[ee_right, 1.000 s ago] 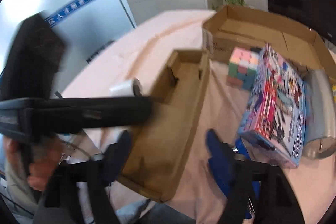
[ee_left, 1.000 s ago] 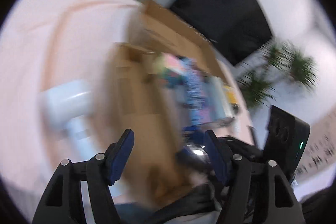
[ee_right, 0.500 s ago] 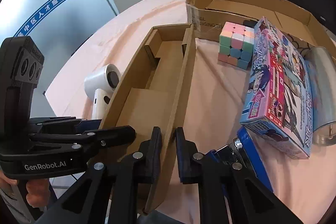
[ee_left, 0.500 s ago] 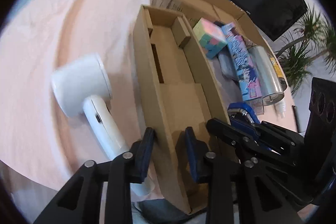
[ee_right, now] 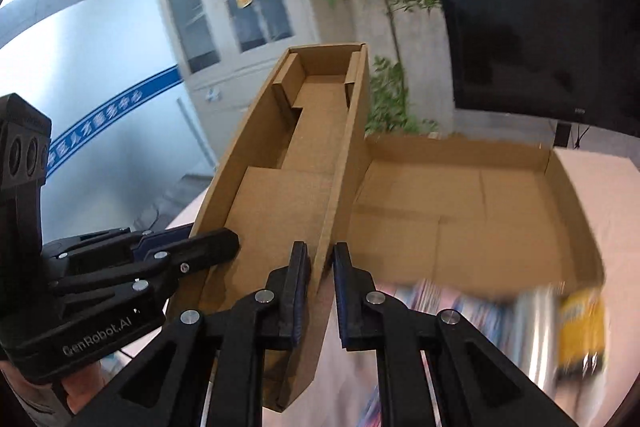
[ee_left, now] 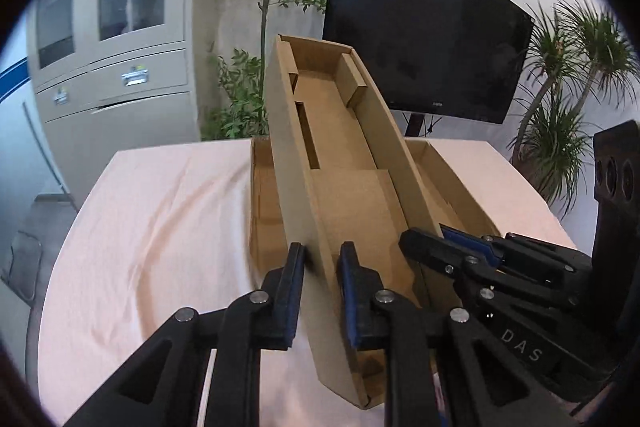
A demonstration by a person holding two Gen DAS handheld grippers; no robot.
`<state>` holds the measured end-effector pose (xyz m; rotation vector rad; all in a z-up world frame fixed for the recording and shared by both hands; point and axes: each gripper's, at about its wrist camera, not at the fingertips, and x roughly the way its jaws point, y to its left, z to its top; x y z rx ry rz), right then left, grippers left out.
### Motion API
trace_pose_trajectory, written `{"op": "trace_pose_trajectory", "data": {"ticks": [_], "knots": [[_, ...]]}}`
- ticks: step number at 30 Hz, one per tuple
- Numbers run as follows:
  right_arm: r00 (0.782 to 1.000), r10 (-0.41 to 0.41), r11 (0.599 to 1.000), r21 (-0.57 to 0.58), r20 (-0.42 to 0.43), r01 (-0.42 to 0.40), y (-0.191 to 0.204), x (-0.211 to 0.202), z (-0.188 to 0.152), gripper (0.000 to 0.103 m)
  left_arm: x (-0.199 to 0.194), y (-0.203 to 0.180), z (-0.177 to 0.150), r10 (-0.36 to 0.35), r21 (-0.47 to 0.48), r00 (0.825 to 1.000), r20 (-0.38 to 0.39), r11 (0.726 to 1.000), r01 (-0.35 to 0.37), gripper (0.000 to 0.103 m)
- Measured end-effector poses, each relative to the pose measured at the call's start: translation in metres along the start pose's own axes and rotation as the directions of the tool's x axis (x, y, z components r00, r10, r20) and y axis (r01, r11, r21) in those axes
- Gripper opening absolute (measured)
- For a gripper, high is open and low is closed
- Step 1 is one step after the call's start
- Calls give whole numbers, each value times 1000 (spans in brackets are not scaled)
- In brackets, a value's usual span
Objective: Organize rigid objects
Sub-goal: 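Lower the divider into the box with the left tool and release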
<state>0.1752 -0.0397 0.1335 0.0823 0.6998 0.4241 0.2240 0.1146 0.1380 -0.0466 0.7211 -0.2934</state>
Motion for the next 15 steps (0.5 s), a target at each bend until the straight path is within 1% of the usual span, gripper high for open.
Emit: {"op": "trace_pose_trajectory", "data": {"ticks": [1,2,3,4,6,7,8,10,11,12,14,15], "knots": [[1000,-3,1000,13,-7,4,-6,10,13,11,14,6,15,-7,-9,1000,-19,1000,7,17],[1000,-5,999,34,-24,5,-15,25,29,11,26,10,24,-11,-16,999,-36,1000,10,17],[1000,-18,999,44,-21,19,-20,33,37,11,41,13,32,-10,-29,998,-55,1000,9,17],[998,-15,998,68,-54,18,-31,55,49,11,60,20,40,-9,-37,996,-86,999,6,17],[995,-15,995,95,-100,25,-45,86,61,11,92,28,43,-4,-56,990,-144,998,-4,16],[991,-10,993,113,-131,25,-53,106,64,11,112,35,42,-5,-68,984,-181,998,-7,16],[985,-2,990,142,-174,27,-64,132,63,11,126,37,36,-2,-80,978,-210,997,-15,15],[973,9,984,173,-230,32,-79,167,57,11,156,48,26,-5,-109,962,-274,994,-26,15],[963,15,981,192,-269,38,-87,188,52,11,171,53,17,1,-119,951,-309,992,-40,14],[957,19,979,199,-291,41,-91,199,47,11,183,58,9,6,-126,942,-337,991,-52,14],[935,35,974,222,-353,47,-101,231,34,11,198,65,-5,27,-134,928,-372,988,-82,12],[918,63,965,259,-391,45,-101,238,29,11,201,66,-9,40,-135,924,-381,986,-99,11]]}}
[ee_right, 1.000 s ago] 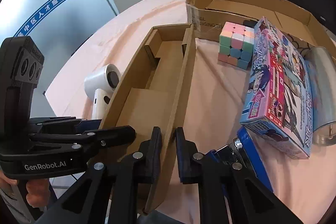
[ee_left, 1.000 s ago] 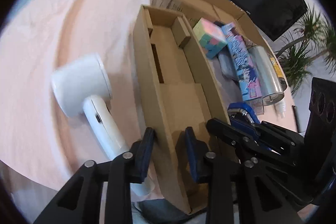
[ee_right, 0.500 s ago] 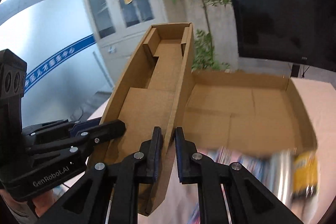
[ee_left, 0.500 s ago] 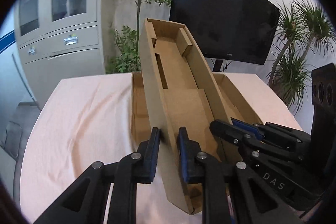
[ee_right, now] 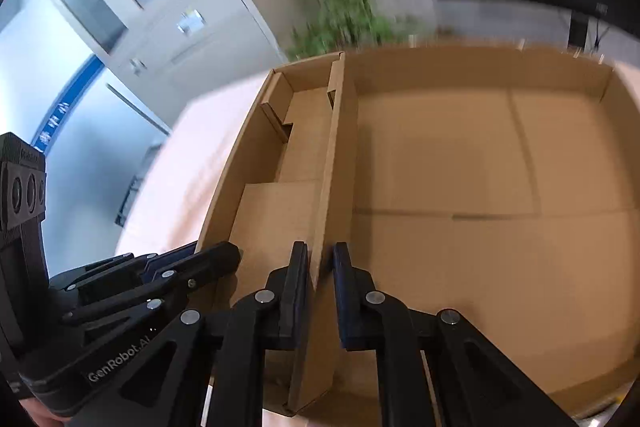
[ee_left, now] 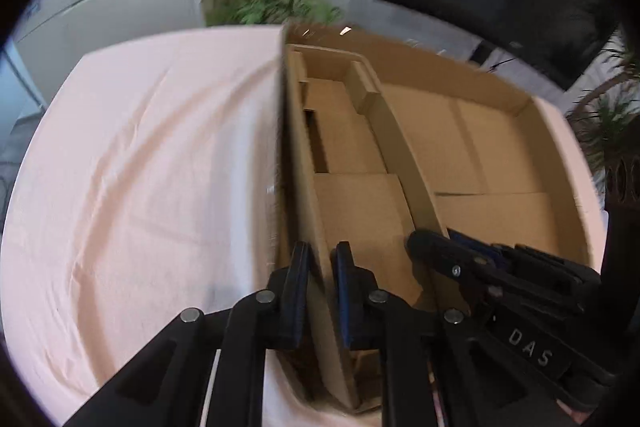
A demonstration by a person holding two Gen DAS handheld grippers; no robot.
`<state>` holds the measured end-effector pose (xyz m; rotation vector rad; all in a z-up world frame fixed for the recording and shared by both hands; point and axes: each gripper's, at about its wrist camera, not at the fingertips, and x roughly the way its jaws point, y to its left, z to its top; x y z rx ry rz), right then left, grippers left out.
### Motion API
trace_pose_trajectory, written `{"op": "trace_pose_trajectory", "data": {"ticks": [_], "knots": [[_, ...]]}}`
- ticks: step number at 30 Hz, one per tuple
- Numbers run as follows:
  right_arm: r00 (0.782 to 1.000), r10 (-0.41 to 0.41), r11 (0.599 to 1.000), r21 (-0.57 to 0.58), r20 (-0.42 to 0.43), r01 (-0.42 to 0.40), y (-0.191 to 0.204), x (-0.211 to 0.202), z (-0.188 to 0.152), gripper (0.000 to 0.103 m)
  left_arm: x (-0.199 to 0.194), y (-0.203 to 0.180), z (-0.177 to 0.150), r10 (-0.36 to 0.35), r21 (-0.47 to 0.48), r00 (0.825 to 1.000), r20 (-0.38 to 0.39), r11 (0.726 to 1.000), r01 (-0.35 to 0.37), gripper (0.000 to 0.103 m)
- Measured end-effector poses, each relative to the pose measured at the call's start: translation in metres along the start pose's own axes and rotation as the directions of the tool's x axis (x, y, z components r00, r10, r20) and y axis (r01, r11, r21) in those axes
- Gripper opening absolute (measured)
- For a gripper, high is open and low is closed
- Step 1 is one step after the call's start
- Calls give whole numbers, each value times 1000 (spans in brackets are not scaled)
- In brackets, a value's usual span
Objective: Organize rigid objects
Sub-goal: 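Lower the divider into the box with the left tool and release, then grasp the boxed board game with the right tool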
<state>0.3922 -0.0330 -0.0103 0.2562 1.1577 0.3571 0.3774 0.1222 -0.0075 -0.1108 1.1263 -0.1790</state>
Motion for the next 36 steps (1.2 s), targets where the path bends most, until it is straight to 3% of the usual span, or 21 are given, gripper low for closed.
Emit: {"op": "trace_pose_trajectory", "data": {"ticks": [8,10,11,12,13,14,15,16,18,19,20,21,22,23,24,25,26,28,29,31,36], "knots": [[995,93,995,40,-29,-92,-12,22,-8,27,-32,6,-26,27,18,997,66,999,-28,10],[999,39,999,-10,31,-39,-11,-3,-11,57,-68,4,-34,46,27,986,158,998,-51,11],[997,17,1000,-22,76,-16,-12,-22,-14,84,-82,7,-31,37,26,975,218,999,-43,21],[988,-15,999,-30,156,20,-19,-57,-25,103,-104,6,-39,28,14,954,300,999,-34,34],[978,-37,998,-34,206,44,-26,-82,-35,103,-135,3,-56,46,-11,910,413,999,-45,80],[967,-59,997,-38,246,70,-32,-106,-45,103,-155,0,-70,70,-35,871,486,998,-60,102],[956,-86,994,-41,281,102,-41,-128,-58,103,-176,-6,-88,81,-50,814,576,997,-64,102],[945,-115,990,-38,306,133,-49,-146,-69,103,-191,-13,-102,79,-39,782,619,997,-71,102],[923,-161,983,-27,349,182,-64,-179,-94,103,-204,-31,-122,72,9,793,604,995,-97,102],[913,-169,980,-32,371,194,-74,-199,-113,103,-208,-41,-134,76,22,797,600,994,-111,91],[909,-164,980,-42,382,194,-78,-212,-124,100,-208,-48,-144,62,44,807,587,993,-108,28],[900,-159,977,-63,405,201,-82,-226,-139,77,-200,-53,-147,37,81,843,537,992,-95,1],[892,-183,969,-75,414,234,-88,-240,-155,58,-193,-59,-154,5,91,883,468,994,-54,3],[892,-176,972,-68,416,223,-96,-248,-164,33,-190,-61,-162,-13,90,891,453,995,-31,3],[896,-129,983,-67,424,173,-103,-258,-175,34,-187,-68,-171,-30,101,893,450,995,-18,3],[899,-85,990,-65,430,124,-109,-266,-184,44,-185,-74,-176,-28,107,897,441,994,-21,16],[899,-64,993,-59,432,99,-115,-274,-190,95,-180,-81,-180,-9,106,909,417,994,-38,63],[899,-14,999,-41,437,36,-130,-279,-211,103,-174,-86,-188,34,53,908,418,997,-62,102],[906,-1,999,-40,424,20,-136,-282,-221,103,-174,-87,-193,4,47,900,437,999,-27,102],[927,63,998,-37,370,-53,-151,-279,-243,103,-159,-93,-192,-63,77,937,344,996,39,102],[957,243,969,6,158,-247,-163,-228,-283,103,-115,-103,-181,-130,104,977,169,988,113,102]]}}
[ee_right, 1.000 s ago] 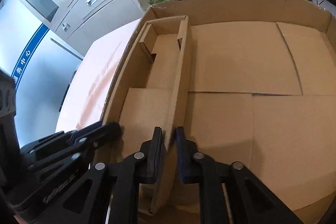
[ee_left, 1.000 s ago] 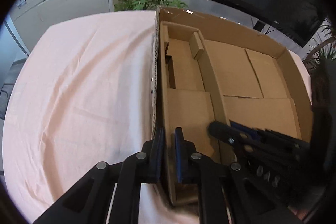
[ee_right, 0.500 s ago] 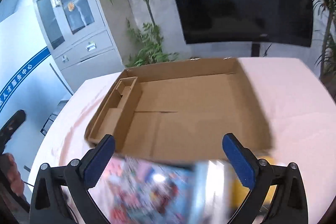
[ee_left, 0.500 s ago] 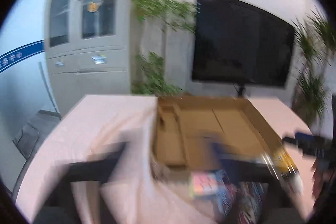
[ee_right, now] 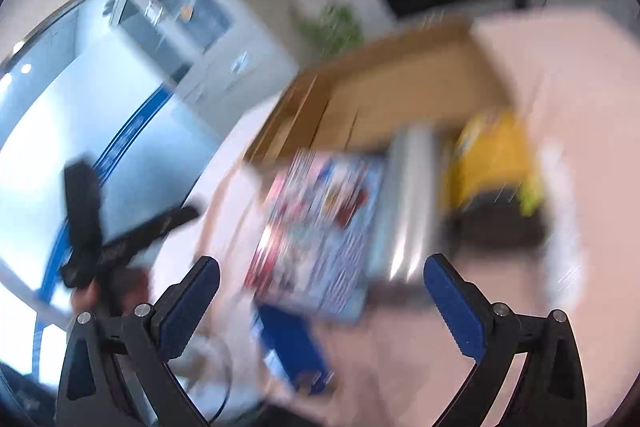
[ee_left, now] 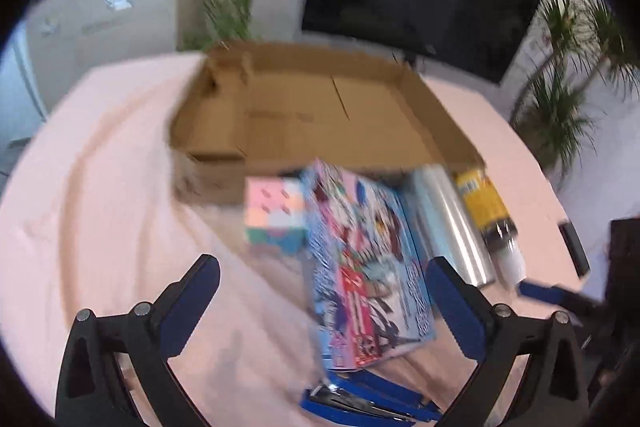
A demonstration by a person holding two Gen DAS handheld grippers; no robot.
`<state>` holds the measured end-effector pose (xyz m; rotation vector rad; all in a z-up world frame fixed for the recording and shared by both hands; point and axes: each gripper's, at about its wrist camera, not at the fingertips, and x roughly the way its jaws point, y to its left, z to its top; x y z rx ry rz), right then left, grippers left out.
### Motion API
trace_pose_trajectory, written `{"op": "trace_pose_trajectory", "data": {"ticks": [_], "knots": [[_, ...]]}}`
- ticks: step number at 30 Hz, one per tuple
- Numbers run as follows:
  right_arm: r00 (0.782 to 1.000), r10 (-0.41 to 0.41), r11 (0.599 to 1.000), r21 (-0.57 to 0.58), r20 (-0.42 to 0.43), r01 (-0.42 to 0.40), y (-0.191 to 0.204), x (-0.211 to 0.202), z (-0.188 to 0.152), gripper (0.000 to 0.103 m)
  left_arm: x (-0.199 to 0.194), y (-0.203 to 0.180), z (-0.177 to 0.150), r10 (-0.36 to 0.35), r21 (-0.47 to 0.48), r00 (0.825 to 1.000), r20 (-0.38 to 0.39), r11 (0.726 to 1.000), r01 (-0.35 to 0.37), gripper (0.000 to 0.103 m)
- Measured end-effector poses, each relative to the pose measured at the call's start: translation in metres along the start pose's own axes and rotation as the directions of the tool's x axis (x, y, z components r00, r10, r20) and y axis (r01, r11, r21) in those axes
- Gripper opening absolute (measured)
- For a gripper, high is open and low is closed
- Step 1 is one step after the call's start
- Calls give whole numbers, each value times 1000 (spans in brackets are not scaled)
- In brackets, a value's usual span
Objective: Organize rigid objects
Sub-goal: 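Grasp the boxed board game with the right tool, then carry the board game into the box with the right tool and release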
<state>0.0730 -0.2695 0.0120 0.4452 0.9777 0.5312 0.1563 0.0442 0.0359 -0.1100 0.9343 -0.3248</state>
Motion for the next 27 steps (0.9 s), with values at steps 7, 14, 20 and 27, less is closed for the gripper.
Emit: {"op": "trace_pose_trajectory", "data": {"ticks": [7,14,20,27], "knots": [[981,110,984,157,-158,-85,-20,92,-20,87,65,-13,-15,-60,5,975,-212,998,63,66],[987,74,993,100,-140,-60,-5,118,-16,87,70,-8,-25,-82,-26,971,-225,997,78,56],[983,-37,988,138,-178,63,-18,107,-26,92,71,-3,-25,-110,-39,968,-224,994,104,56],[980,24,991,137,-197,3,-18,144,-29,100,77,8,-24,-158,-84,958,-240,986,142,55]]}}
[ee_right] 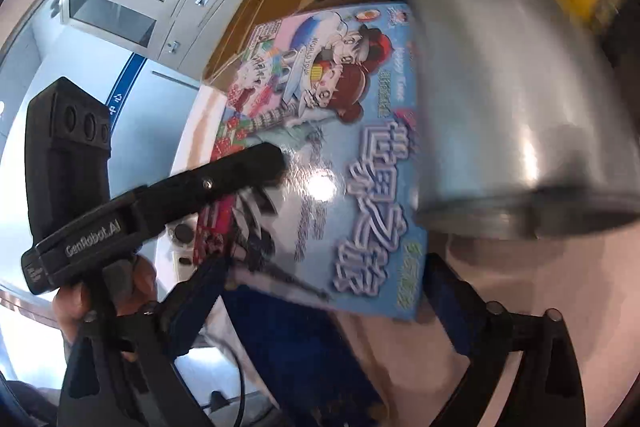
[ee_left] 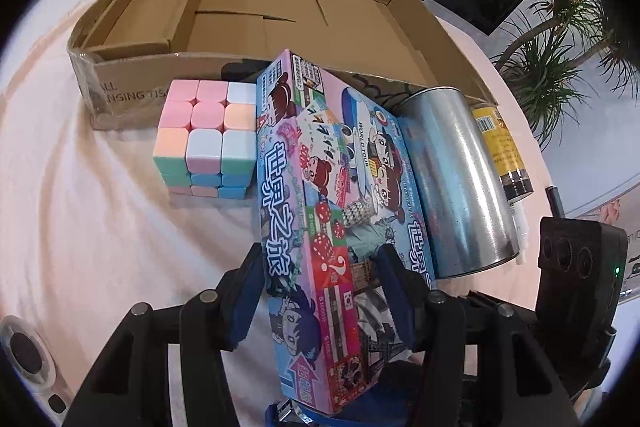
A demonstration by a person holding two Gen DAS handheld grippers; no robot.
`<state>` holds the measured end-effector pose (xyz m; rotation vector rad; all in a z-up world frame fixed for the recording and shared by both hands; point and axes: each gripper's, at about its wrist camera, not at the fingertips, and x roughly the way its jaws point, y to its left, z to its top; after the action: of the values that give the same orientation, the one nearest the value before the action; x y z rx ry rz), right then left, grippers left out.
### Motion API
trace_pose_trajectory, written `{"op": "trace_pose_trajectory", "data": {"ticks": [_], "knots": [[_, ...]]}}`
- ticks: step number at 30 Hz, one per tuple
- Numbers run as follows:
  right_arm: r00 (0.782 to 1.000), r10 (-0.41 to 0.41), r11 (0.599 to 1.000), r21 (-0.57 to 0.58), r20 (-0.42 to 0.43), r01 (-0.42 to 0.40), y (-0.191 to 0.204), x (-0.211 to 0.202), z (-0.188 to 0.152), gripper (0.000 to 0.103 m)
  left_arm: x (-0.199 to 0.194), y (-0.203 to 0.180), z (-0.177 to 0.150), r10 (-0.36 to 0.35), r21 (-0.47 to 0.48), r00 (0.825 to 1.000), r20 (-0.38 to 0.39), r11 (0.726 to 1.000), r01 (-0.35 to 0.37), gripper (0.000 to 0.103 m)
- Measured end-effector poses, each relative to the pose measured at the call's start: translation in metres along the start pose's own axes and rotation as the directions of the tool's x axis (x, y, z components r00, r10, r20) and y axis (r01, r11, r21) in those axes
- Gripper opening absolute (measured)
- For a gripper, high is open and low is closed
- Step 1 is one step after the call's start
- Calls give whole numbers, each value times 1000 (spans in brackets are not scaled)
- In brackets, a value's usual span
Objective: Organize rigid objects
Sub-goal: 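Carry the board game into the box with the right tool and release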
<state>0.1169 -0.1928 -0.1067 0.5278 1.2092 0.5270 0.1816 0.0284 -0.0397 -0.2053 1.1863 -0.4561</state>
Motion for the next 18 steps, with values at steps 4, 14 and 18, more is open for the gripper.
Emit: {"op": "trace_pose_trajectory", "data": {"ticks": [4,14,18], "knots": [[999,-40,997,-58,-1,40,8,1,-1,93,-7,-7,-3,29,52,999,15,998,-30,54],[987,-34,987,-149,160,58,74,-41,-20,87,-85,-27,-16,31,56,972,231,997,-45,54],[970,-57,972,-210,237,109,98,-70,-6,87,-108,-29,10,9,50,951,310,998,-26,54]]}}
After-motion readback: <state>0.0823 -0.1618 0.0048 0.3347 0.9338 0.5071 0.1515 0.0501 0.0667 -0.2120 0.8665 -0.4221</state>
